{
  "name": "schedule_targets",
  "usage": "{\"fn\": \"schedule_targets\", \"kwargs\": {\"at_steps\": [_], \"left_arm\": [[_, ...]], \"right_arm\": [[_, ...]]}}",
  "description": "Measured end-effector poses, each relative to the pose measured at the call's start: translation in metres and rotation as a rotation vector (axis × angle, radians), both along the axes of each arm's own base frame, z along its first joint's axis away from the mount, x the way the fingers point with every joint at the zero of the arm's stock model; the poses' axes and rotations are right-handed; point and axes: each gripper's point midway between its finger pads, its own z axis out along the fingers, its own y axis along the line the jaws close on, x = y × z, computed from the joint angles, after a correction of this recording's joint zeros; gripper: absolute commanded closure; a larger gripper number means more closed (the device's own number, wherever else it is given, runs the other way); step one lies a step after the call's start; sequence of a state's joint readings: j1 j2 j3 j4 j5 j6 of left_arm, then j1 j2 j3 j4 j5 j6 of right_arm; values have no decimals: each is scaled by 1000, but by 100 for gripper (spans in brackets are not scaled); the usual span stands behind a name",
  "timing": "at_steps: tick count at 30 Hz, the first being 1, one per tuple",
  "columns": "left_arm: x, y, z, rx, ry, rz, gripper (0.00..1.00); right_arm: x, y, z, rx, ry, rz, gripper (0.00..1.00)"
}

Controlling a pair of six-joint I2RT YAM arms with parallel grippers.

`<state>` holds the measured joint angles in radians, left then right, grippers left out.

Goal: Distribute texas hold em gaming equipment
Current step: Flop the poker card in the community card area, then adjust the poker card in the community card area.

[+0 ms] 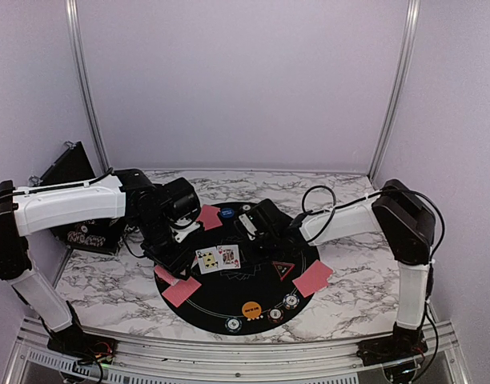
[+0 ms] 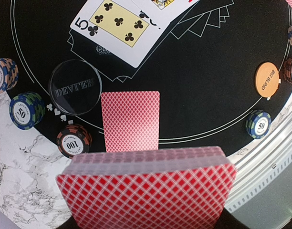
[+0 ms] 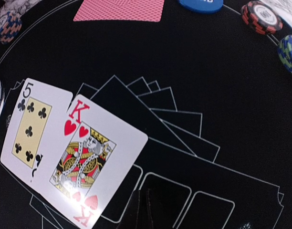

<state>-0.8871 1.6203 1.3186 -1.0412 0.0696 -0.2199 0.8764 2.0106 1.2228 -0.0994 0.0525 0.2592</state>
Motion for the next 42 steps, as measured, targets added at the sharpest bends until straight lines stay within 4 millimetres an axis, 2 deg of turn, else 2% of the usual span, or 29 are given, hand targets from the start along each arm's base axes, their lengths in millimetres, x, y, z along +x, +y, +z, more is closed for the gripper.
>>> {"fn": "schedule_targets", "kwargs": {"at_steps": [5,22,35,39,42], "left_arm": [[0,0,0,0,0,0,42],[1,1,0,0,0,4,42],[1,1,0,0,0,3,42],[1,1,0,0,0,3,42],[1,1,0,0,0,2,42]], "right_arm": [[7,9,-6,9,9,-15,97],[17,23,-5,24,7,-11,97],[18,22,-5,40,24,-31,95],[18,18,-1,46,39,-45,92],[16,15,13,78,54,-48,88]]}}
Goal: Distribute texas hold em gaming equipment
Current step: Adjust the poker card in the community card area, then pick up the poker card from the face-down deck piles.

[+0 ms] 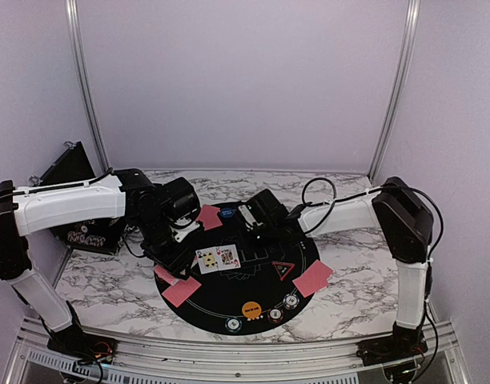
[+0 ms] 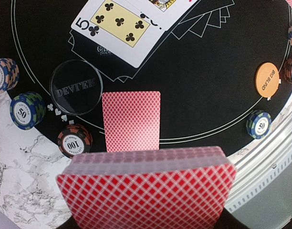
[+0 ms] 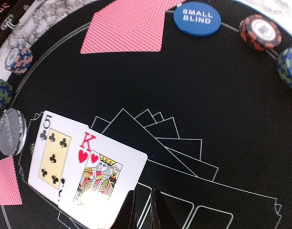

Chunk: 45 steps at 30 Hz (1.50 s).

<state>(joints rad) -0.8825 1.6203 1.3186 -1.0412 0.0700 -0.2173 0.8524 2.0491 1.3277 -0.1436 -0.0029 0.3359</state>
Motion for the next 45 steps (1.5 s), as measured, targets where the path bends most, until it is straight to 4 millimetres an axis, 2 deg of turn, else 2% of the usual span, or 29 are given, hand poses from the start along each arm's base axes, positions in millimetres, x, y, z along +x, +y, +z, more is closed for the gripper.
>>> {"fn": "schedule_targets", "kwargs": {"at_steps": [7,11,19,24,36,45], "left_arm": [[0,0,0,-1,-1,-1,42],[0,0,0,-1,-1,0,42],[3,-4,2,-5,-4,0,42],[4,-10,2,-7,-5,-5,42],[8,-22,5,-18,-13,-21,42],[9,-28,4,-17,-12,-29,42]], "right_arm": [[3,-11,64,164,0,-11,75],[-4,-13,82,255,32,11,67],[-44,-15,79,442,228,92,53],[-65,-9,83,557,348,135,46],[-89,8,109,724,481,213,42],[-111,36,95,739,593,272,40]]}}
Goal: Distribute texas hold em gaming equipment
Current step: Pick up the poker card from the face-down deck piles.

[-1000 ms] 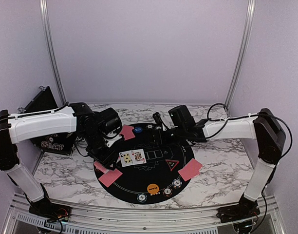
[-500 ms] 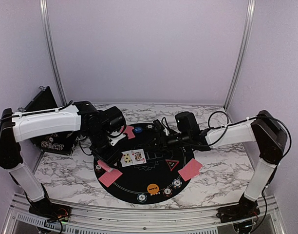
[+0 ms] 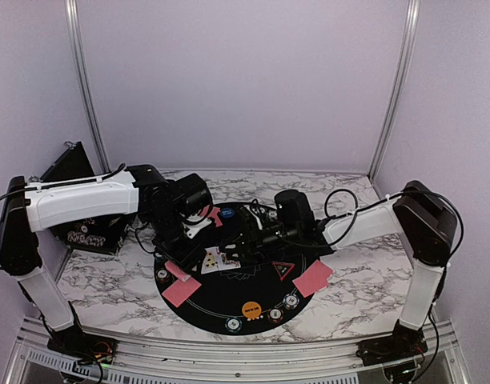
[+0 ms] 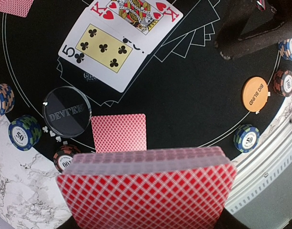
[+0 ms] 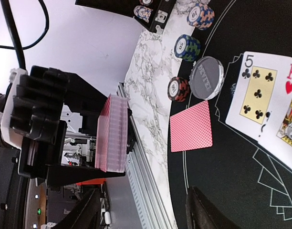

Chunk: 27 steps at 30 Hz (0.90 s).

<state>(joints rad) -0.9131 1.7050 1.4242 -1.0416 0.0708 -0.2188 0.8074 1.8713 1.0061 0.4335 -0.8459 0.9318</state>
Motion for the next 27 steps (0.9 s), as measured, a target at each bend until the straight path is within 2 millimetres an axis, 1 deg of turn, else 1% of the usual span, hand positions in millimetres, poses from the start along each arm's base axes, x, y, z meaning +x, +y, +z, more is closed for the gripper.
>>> {"fn": "schedule_targets", "kwargs": {"at_steps": [6,11,21,27], "left_arm": [[-1,-1,-1,3,2,-4,42],[-1,-1,-1,3,2,-6,42],[-1,-1,-1,3,2,-7,42],[-1,-1,-1,3,2,-7,42]], "right_arm": [[-2,13,5,43,20,25,36],[-1,20,2,57,44,28,35],[-5,33,1,85,87,43,35],[-5,42,5,110,92,51,35]]}}
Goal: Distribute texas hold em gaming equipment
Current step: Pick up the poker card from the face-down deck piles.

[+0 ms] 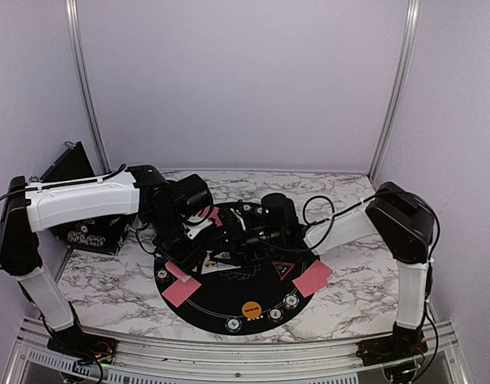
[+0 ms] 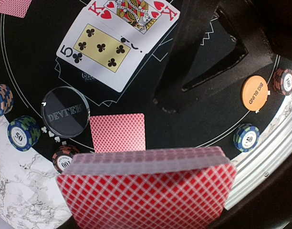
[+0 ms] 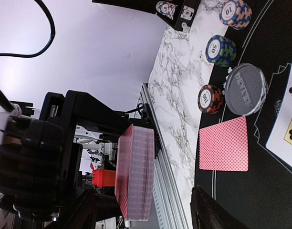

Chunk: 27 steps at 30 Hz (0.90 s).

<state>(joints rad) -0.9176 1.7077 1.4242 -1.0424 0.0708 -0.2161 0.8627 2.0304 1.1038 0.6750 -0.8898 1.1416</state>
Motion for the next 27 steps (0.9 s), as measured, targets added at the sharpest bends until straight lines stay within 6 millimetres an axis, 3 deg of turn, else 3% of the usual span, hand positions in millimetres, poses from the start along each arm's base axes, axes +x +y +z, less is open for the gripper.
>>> {"fn": "schedule_targets", "kwargs": {"at_steps": [16,27], "left_arm": [[0,0,0,0,0,0,42],[0,0,0,0,0,0,42]], "right_arm": [[-5,17,-11,-1,30,24,36],[-4,17,-18,-23,27,16,39]]}}
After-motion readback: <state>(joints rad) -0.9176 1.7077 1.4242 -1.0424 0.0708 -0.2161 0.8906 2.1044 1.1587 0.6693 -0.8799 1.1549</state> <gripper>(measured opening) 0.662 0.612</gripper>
